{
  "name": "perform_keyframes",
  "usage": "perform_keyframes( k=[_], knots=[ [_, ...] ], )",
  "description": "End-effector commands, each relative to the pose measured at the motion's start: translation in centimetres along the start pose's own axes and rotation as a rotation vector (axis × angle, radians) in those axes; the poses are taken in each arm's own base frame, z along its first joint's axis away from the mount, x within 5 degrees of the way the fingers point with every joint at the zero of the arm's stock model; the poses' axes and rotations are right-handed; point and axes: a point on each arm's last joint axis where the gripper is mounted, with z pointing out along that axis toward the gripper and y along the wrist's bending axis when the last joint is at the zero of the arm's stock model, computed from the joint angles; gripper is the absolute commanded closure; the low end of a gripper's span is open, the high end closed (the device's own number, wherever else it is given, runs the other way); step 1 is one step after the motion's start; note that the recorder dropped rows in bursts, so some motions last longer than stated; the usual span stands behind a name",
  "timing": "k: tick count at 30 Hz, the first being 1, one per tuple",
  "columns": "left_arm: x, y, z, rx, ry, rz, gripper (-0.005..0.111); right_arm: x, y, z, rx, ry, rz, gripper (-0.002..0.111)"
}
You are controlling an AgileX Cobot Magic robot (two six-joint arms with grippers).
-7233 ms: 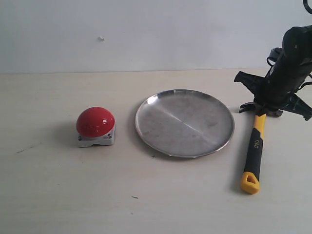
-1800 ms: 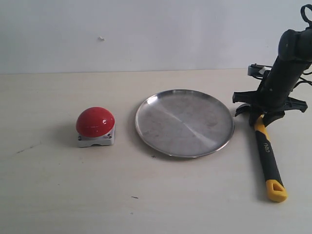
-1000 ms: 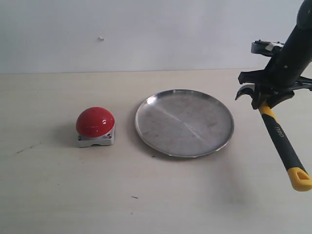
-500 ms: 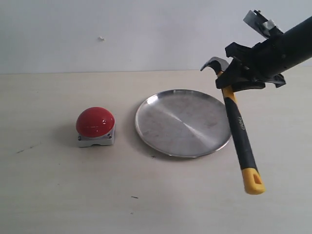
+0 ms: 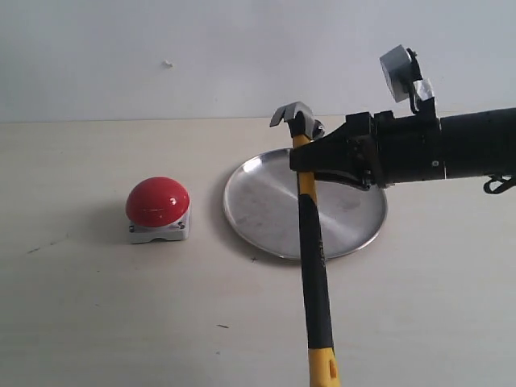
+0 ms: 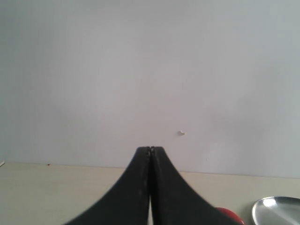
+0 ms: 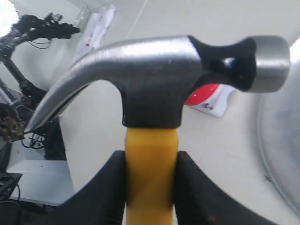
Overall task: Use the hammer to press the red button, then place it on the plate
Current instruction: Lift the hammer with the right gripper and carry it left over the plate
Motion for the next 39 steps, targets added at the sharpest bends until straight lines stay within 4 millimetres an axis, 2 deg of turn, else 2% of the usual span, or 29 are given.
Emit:
perform_keyframes(
  k=[1, 7, 19, 25, 29, 34, 37, 39],
  knots=[
    [0.0, 0.0, -0.1, 0.006, -0.004, 0.003, 0.107, 0.6, 1.0, -0.3, -0.094, -0.064, -0.035, 0.108],
    [0.0, 0.0, -0.1, 0.006, -0.004, 0.003, 0.107, 2.4, 0.9, -0.4, -0.127, -0.048, -0.054, 0.108],
    [-0.1, 0.0, -0.1, 0.007, -0.012, 0.003, 0.107, 2.4, 0.9, -0.4, -0.127, -0.049, -0.075, 0.108],
    [-1.0, -0.2, -0.1, 0.024, -0.11, -0.011, 0.107, 1.3, 1.2, -0.4, -0.133, -0.065, -0.104, 0.108],
    [-1.0, -0.2, -0.1, 0.038, -0.112, -0.242, 0.107, 0.9, 1.4, -0.4, -0.136, -0.071, -0.118, 0.108],
    [-1.0, -0.2, -0.1, 0.044, -0.111, -0.343, 0.107, 0.6, 1.5, -0.3, -0.138, -0.076, -0.13, 0.108],
    [-1.0, -0.4, -0.1, 0.074, -0.097, -0.524, 0.107, 0.2, 1.9, 0.0, -0.149, -0.073, -0.146, 0.108],
    [-1.0, -1.0, -0.2, 0.145, -0.082, -0.47, 0.107, -0.1, 2.5, 0.5, -0.168, -0.061, -0.148, 0.108]
  ],
)
